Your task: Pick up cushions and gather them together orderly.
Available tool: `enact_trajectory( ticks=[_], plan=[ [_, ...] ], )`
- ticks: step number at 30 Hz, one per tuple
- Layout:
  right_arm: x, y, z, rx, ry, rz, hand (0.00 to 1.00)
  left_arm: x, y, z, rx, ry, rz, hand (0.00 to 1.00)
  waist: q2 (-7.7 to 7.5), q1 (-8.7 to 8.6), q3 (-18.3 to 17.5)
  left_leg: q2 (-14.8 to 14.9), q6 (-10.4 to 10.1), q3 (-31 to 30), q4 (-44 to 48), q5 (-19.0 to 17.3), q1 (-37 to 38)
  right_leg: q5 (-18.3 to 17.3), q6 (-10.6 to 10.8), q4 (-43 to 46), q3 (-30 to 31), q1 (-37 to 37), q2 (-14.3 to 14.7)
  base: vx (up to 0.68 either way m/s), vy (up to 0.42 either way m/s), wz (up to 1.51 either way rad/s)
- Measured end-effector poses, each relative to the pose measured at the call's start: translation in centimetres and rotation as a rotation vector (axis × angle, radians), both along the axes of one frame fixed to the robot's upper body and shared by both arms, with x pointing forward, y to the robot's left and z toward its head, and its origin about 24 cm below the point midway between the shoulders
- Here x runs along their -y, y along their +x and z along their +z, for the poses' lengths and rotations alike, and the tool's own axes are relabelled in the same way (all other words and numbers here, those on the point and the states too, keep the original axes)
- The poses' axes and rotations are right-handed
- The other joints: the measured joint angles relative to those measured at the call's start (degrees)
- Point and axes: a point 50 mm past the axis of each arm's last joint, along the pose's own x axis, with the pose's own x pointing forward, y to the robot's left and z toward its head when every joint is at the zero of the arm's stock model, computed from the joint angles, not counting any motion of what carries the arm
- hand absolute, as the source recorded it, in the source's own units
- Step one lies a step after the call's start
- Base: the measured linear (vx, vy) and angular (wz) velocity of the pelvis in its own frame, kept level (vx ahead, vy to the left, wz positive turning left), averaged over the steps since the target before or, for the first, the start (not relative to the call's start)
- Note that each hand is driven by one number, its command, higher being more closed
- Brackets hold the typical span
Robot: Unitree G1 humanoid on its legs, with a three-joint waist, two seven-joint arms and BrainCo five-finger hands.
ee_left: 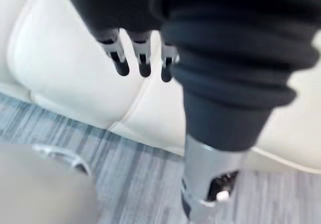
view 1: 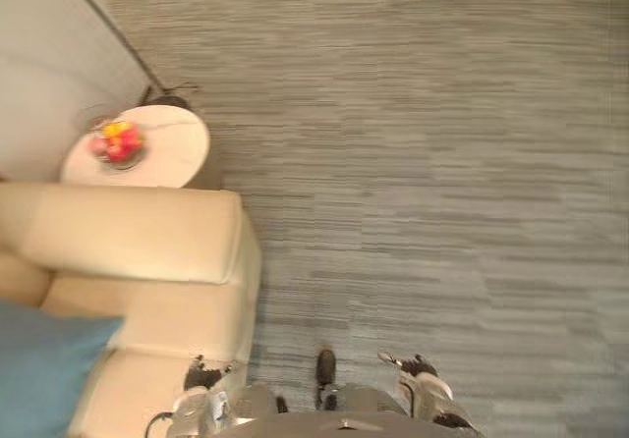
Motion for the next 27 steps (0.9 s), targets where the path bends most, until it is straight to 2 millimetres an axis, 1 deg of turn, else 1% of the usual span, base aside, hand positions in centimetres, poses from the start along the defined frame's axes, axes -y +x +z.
enact_trajectory(
  ticks=[1,2,3,4,5,6,7,8,9,10,11,12,13,14,15,16,17,18,19,20,21,22,23,24,25,26,27],
  plan=[
    [-0.1,0.3,0.1,0.011,-0.001,-0.001,0.0,-0.1,0.1,0.1,0.014,0.003,0.001,0.0,-0.15,1.34,0.3,-0.8,-2.0,-2.5,-2.2,-0.3,-1.0,-3.7,-1.0,9.7,-2.7,-2.4,-1.7,-0.02,0.006,-1.45],
    [-0.2,-0.5,-0.2,-0.003,0.013,-0.03,0.0,-1.4,-0.3,0.3,0.009,0.034,0.03,0.0,-1.48,1.86,1.0,-3.9,-1.0,-7.7,-1.7,4.4,-1.3,-9.3,2.7,18.4,1.3,-4.3,-3.9,0.05,0.011,-1.18],
    [-0.4,-1.1,-0.5,-0.025,0.023,-0.037,0.0,-1.2,-1.9,-0.3,-0.048,0.022,0.04,0.0,-1.14,0.9,-1.2,-4.6,0.9,-8.3,-2.7,3.8,-1.2,-10.0,3.0,18.6,2.4,-5.2,-3.4,0.1,0.015,-1.0],
    [-0.4,-1.2,-0.5,-0.025,0.022,-0.037,0.0,-1.1,-2.6,-0.6,-0.074,0.019,0.044,0.0,-2.08,0.4,-2.2,-4.6,1.2,-7.4,-3.7,3.7,-1.2,-10.0,3.1,18.5,3.3,-5.8,-3.3,0.2,0.047,-0.97],
    [-0.3,-1.6,-0.5,-0.018,0.017,-0.043,0.0,-0.9,-3.8,-0.9,-0.111,0.013,0.062,0.0,-1.57,0.09,-3.6,-4.3,0.8,-3.4,-7.5,4.9,0.1,-9.9,3.4,19.0,5.7,-7.0,-3.3,0.19,0.046,-1.25],
    [-0.1,-1.6,-0.2,0.002,0.0,-0.037,0.0,-1.0,-3.9,-0.8,-0.11,0.018,0.073,0.0,-1.94,0.55,-3.8,-4.0,1.7,1.4,-10.4,6.1,1.5,-11.9,4.7,25.8,5.2,-9.6,-4.8,0.17,0.048,-1.42],
    [0.1,-1.8,-0.2,0.003,-0.005,-0.038,0.0,-1.0,-3.9,-0.8,-0.111,0.019,0.074,0.0,-1.99,0.64,-3.8,-4.0,1.9,3.3,-11.1,6.2,2.2,-12.4,5.9,29.7,5.1,-11.0,-5.4,0.15,0.043,-1.57],
    [0.2,-1.4,0.0,0.015,-0.007,-0.038,0.0,-0.9,-3.8,-0.9,-0.115,0.017,0.068,0.0,-2.03,0.28,-3.8,-4.0,2.1,7.1,-12.4,6.3,4.4,-12.8,9.6,36.9,4.8,-12.3,-7.7,0.16,0.044,-1.45],
    [0.3,-1.6,-0.1,0.012,-0.007,-0.042,0.0,-0.9,-3.8,-0.8,-0.118,0.025,0.044,0.0,-2.1,-0.6,-3.7,-3.6,2.1,9.5,-12.8,6.3,6.2,-12.1,11.7,40.2,2.7,-11.8,-10.6,0.16,0.031,-1.33],
    [0.3,-1.5,0.0,0.013,-0.007,-0.042,0.0,-0.9,-3.6,-0.8,-0.115,0.026,0.035,0.0,-2.07,-0.91,-3.7,-3.2,2.1,10.3,-13.0,6.3,7.0,-12.1,11.6,41.1,1.4,-11.6,-11.9,0.18,0.0,-0.99],
    [0.4,-1.3,0.0,0.019,-0.01,-0.04,0.0,-0.6,-2.9,-0.7,-0.099,0.024,0.015,0.0,-1.89,-1.01,-3.6,-2.3,2.1,11.4,-13.7,6.2,8.6,-12.6,10.2,41.8,-2.4,-11.3,-14.5,0.22,-0.071,-1.08],
    [0.3,-1.3,0.0,0.014,-0.006,-0.044,0.0,-0.4,-1.7,-0.5,-0.076,0.025,-0.018,0.0,-1.75,-1.04,-3.1,-0.5,2.0,11.4,-14.6,6.3,11.0,-13.4,8.7,40.2,-7.6,-10.8,-16.9,0.21,-0.108,-1.04],
    [0.3,-1.3,-0.1,0.01,-0.003,-0.042,0.0,-0.4,-1.5,-0.5,-0.072,0.027,-0.027,0.0,-1.37,-1.13,-2.9,0.2,1.9,11.2,-14.9,6.4,11.6,-13.5,8.4,38.7,-9.4,-10.7,-17.3,0.2,-0.182,-0.98],
    [0.2,-1.4,-0.2,0.006,0.001,-0.04,0.0,-0.3,-1.1,-0.5,-0.07,0.027,-0.05,0.0,-1.76,-1.83,-3.1,1.8,0.8,11.1,-16.2,7.0,13.2,-13.1,8.2,32.5,-12.2,-10.5,-17.9,0.09,-0.123,-0.5],
    [0.3,-1.5,-0.2,0.003,0.001,-0.04,0.0,-0.2,-1.0,-0.5,-0.072,0.024,-0.058,0.0,-2.27,-2.47,-3.0,2.4,0.2,11.0,-17.1,7.4,14.1,-12.0,8.5,28.1,-13.3,-10.4,-17.9,0.23,-0.293,-0.38],
    [0.4,-2.1,-0.4,-0.016,0.001,-0.045,0.0,-0.4,-0.8,-0.5,-0.074,0.033,-0.087,0.0,-3.93,-3.35,-2.8,2.2,-0.9,10.9,-18.5,8.0,15.2,-6.7,8.7,19.0,-13.5,-10.3,-18.1,0.16,-0.209,-0.08],
    [0.3,-2.6,-0.6,-0.033,0.003,-0.049,0.0,-0.4,-0.8,-0.5,-0.074,0.034,-0.09,0.0,-4.93,-3.52,-3.0,1.4,-1.4,10.6,-18.9,8.1,15.4,-2.4,8.3,15.6,-12.9,-10.0,-18.3,0.28,-0.322,0.03],
    [0.4,-3.7,-1.0,-0.069,0.009,-0.057,0.0,-0.7,-0.5,-0.4,-0.064,0.041,-0.095,0.0,-5.94,-3.76,-2.7,0.9,-3.7,8.7,-19.3,7.1,16.1,2.5,8.4,14.0,-11.6,-9.9,-18.5,0.17,-0.2,-0.02],
    [1.7,-4.0,-0.9,-0.078,-0.015,-0.079,0.0,-0.2,-0.5,-0.5,-0.072,0.028,-0.102,0.0,-3.87,-3.7,-2.0,2.5,-4.4,6.3,-19.4,7.1,16.5,2.3,7.6,14.5,-11.7,-9.4,-17.1,0.2,-0.245,-0.1],
    [2.5,-4.3,-0.8,-0.085,-0.035,-0.088,0.0,0.1,-0.6,-0.6,-0.076,0.02,-0.104,0.0,-2.69,-3.99,-2.2,3.2,-4.6,5.3,-19.4,7.3,16.2,2.1,7.6,13.0,-11.7,-9.3,-16.0,0.16,-0.229,-0.23],
    [3.0,-4.4,-0.8,-0.089,-0.045,-0.093,0.0,0.4,-0.6,-0.7,-0.078,0.013,-0.104,0.0,-2.12,-4.04,-2.2,3.7,-4.7,4.9,-19.3,7.3,15.8,2.0,7.7,11.9,-11.7,-9.4,-15.2,0.17,-0.218,-0.32],
    [3.5,-4.9,-0.8,-0.103,-0.052,-0.11,0.0,0.9,-0.6,-0.7,-0.078,0.001,-0.104,0.0,-0.57,-4.02,-2.2,4.8,-5.5,4.5,-18.2,7.8,15.0,1.7,7.4,9.8,-11.5,-9.3,-13.6,0.16,-0.212,-0.26],
    [3.6,-5.0,-0.8,-0.1,-0.046,-0.13,0.0,0.9,-0.5,-0.8,-0.079,-0.001,-0.107,0.0,-0.49,-4.19,-2.2,5.2,-5.9,4.2,-17.1,8.1,14.3,1.6,7.4,9.2,-11.5,-9.2,-13.3,0.16,-0.193,-0.16],
    [3.7,-5.3,-0.9,-0.103,-0.035,-0.155,0.0,1.0,-0.5,-0.8,-0.078,-0.002,-0.107,0.0,-0.53,-4.58,-2.2,6.1,-6.4,3.0,-13.0,8.5,12.6,1.3,7.2,7.8,-11.6,-8.2,-12.6,0.12,-0.155,0.02],
    [3.7,-5.8,-1.0,-0.113,-0.033,-0.165,0.0,1.0,-0.4,-0.7,-0.071,-0.005,-0.101,0.0,-0.62,-4.51,-2.0,7.3,-6.9,1.4,-6.8,9.1,10.6,0.9,6.7,6.7,-11.6,-6.3,-11.8,0.15,-0.182,-0.02],
    [3.7,-6.2,-1.1,-0.122,-0.033,-0.174,0.0,0.9,-0.2,-0.6,-0.06,-0.007,-0.08,0.0,-0.68,-4.33,-1.7,9.0,-6.2,0.0,2.1,10.7,8.1,0.4,6.1,6.1,-11.6,-3.9,-10.9,0.16,-0.156,-0.14],
    [3.5,-6.5,-1.2,-0.125,-0.029,-0.176,0.0,0.8,-0.1,-0.5,-0.048,-0.008,-0.059,0.0,-0.82,-4.06,-1.4,10.3,-5.1,-1.0,10.3,14.7,5.6,-0.3,5.8,5.7,-11.0,-1.7,-10.2,0.15,-0.133,-0.23]
  ],
)
